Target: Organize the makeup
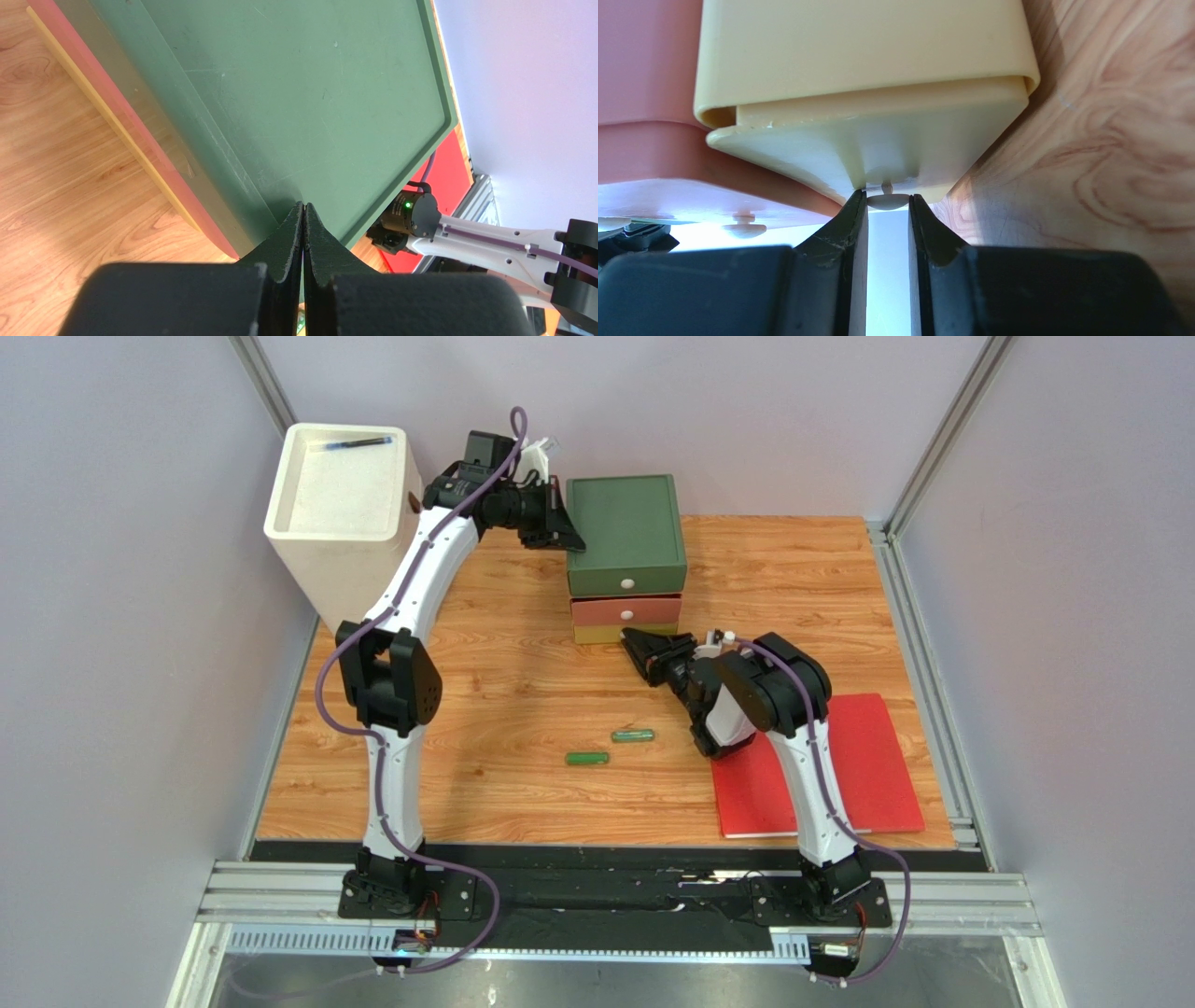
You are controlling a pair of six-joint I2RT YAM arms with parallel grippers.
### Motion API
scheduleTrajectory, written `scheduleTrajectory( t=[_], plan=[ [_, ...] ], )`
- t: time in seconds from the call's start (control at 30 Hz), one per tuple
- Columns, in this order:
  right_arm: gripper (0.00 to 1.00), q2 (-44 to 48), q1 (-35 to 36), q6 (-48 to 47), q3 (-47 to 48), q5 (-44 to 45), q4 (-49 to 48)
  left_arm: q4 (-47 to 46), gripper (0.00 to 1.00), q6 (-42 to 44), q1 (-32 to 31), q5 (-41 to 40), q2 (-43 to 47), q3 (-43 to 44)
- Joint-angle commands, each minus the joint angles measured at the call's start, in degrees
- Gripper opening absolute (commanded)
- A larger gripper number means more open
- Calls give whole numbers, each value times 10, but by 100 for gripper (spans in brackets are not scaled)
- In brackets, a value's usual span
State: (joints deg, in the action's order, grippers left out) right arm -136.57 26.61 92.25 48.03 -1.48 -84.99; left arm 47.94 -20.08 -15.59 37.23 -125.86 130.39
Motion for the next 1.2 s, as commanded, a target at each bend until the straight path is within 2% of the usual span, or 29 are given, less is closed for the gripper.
scheduleTrajectory(
  t=[0.0, 0.27, 0.6, 0.97, 1.0, 1.03, 1.17],
  plan=[
    [0, -42, 4, 31, -19, 26, -4, 131, 0, 45, 11, -95, -40, -39],
    [0, -13, 4, 21, -37, -15, -4, 130, 0, 41, 11, -94, -42, -34],
    [0, 41, 10, 24, -110, -62, -9, 131, 0, 35, 11, -88, -50, -21],
    [0, 81, 33, 74, -190, -93, -8, 126, 0, 35, 11, -86, -46, -34],
    [3, 89, 33, 75, -193, -95, -9, 125, 0, 35, 11, -86, -45, -36],
    [12, 95, 33, 75, -196, -94, -8, 124, 0, 35, 11, -86, -43, -37],
    [32, 119, 32, 93, -204, -101, 1, 121, 0, 32, 11, -82, -40, -43]
  ],
)
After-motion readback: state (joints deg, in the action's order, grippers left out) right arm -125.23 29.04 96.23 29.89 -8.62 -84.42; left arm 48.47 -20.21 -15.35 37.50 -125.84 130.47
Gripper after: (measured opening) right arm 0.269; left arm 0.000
